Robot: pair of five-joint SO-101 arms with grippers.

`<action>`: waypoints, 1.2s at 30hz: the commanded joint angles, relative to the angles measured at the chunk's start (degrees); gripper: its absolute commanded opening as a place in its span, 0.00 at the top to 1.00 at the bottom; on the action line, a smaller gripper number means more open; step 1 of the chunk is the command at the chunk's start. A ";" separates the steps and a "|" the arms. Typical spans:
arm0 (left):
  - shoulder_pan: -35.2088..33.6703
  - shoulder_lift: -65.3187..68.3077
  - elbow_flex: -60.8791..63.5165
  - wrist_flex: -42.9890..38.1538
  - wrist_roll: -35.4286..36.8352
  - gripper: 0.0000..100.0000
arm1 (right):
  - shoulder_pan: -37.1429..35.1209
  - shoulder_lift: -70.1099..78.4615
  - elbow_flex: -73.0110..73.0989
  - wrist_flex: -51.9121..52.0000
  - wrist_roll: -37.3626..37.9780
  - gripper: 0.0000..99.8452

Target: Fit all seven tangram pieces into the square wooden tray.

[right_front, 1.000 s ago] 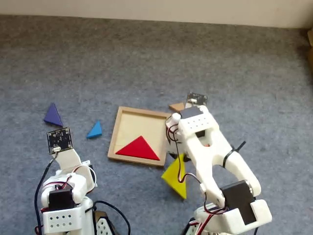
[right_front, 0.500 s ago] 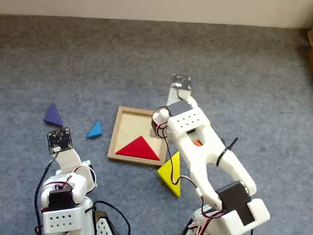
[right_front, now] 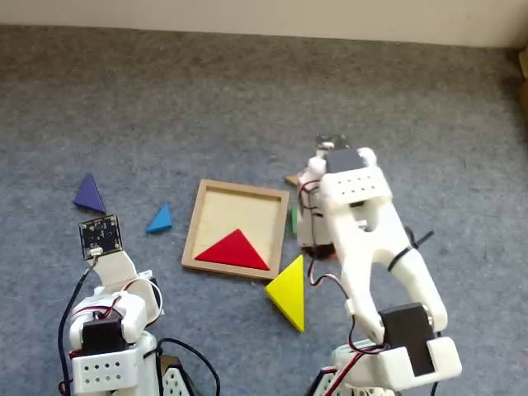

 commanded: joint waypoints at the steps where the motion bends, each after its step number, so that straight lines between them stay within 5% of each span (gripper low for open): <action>1: -0.75 -1.98 1.10 -0.09 0.44 0.99 | 1.63 -1.27 4.97 -0.48 5.45 1.00; 8: -0.75 -1.98 1.10 -0.09 0.44 0.99 | 0.66 -1.36 21.14 -10.86 12.04 1.00; 15: -0.75 -1.98 1.10 -0.09 0.44 0.99 | -9.27 -0.75 26.86 -17.80 12.48 1.00; 26: -0.75 -1.98 1.10 -0.09 0.44 0.99 | -13.41 -1.27 24.40 -27.30 12.40 1.00; 36: -0.75 -2.07 1.10 0.00 0.44 0.99 | -13.49 -1.36 12.62 -23.96 9.85 1.00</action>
